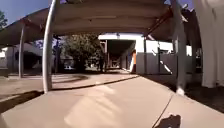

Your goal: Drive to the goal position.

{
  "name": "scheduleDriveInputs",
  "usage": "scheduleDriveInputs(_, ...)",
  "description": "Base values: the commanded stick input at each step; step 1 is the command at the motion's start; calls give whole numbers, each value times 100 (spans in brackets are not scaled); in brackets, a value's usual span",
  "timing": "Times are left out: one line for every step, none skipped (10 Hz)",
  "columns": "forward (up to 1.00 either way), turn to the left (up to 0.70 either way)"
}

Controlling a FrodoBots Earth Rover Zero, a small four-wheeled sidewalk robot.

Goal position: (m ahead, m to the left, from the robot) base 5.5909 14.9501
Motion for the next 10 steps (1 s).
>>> scheduleDriveInputs(70,0)
scheduleDriveInputs(70,0)
scheduleDriveInputs(70,0)
scheduleDriveInputs(70,0)
scheduleDriveInputs(70,0)
scheduleDriveInputs(70,0)
scheduleDriveInputs(70,0)
scheduleDriveInputs(70,0)
scheduleDriveInputs(70,0)
scheduleDriveInputs(70,0)
